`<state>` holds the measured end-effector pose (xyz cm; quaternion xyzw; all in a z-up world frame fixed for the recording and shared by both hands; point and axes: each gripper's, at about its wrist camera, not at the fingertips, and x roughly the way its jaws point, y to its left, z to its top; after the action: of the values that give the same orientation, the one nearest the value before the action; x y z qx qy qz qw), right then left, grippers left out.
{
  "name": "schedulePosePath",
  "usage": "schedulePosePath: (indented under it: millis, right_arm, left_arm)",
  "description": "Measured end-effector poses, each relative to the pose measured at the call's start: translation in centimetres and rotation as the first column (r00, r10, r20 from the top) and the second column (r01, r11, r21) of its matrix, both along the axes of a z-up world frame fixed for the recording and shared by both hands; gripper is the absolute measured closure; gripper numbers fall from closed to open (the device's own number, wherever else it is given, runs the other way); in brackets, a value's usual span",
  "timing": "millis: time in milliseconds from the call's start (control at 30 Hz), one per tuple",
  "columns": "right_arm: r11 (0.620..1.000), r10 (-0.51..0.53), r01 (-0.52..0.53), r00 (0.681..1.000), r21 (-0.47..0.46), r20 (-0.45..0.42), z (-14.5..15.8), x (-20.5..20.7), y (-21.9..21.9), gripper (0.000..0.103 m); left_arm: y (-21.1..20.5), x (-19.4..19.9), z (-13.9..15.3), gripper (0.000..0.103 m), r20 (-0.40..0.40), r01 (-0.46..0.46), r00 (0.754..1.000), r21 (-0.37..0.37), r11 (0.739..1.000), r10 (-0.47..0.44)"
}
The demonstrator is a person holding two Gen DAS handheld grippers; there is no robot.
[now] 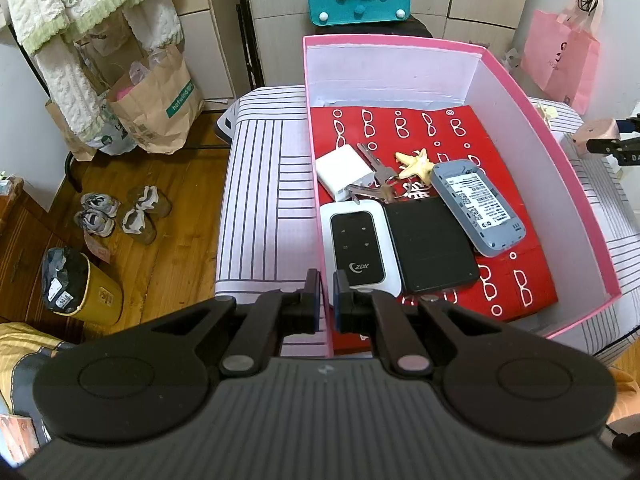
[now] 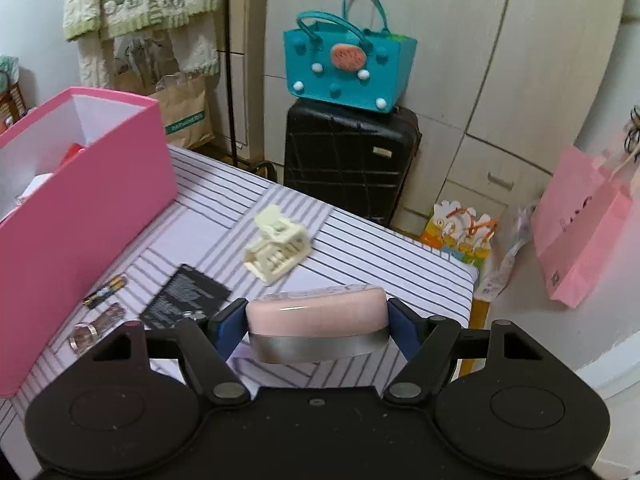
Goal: Organize rigid objects
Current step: 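Carry the pink speaker into the pink box with the right gripper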
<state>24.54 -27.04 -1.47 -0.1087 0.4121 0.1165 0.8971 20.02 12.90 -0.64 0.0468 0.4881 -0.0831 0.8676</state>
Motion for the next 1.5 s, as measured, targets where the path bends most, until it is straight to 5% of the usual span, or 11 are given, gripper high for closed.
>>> schedulePosePath:
  millis: [267, 567, 833, 1067, 1267, 1500]
  right_arm:
    - [0.992, 0.124, -0.125, 0.988, 0.015, 0.091, 4.4, -2.8, 4.8, 0.025]
    - [0.931, 0.332, -0.356, 0.917, 0.082, 0.22, 9.2, -3.4, 12.3, 0.025]
    - [0.878, 0.459, -0.473, 0.876, 0.073, 0.146, 6.9, 1.5, 20.3, 0.025]
    - [0.902, 0.43, -0.43, 0.903, -0.032, -0.005, 2.5, 7.3, 25.4, 0.025]
    - [0.904, 0.41, -0.419, 0.906, -0.086, -0.108, 0.5, 8.4, 25.6, 0.025]
    - [0.893, 0.395, -0.413, 0.909, -0.177, -0.13, 0.4, 7.2, 25.2, 0.025]
  left_arm:
    - [-0.1, 0.1, 0.3, 0.098, -0.014, 0.024, 1.0, 0.013, 1.0, -0.024]
    - [-0.9, -0.5, 1.0, 0.099, 0.023, 0.074, 0.997, 0.074, 0.995, -0.075]
    - [-0.3, -0.5, 1.1, 0.098, 0.022, 0.083, 0.996, 0.047, 0.995, -0.084]
    - [0.7, -0.7, 0.9, 0.097, 0.038, 0.089, 0.995, -0.008, 0.996, -0.089]
    - [1.2, -0.6, 0.9, 0.097, 0.037, 0.104, 0.994, -0.035, 0.994, -0.103]
    - [1.3, -0.8, 0.9, 0.096, 0.043, 0.114, 0.993, -0.042, 0.993, -0.112]
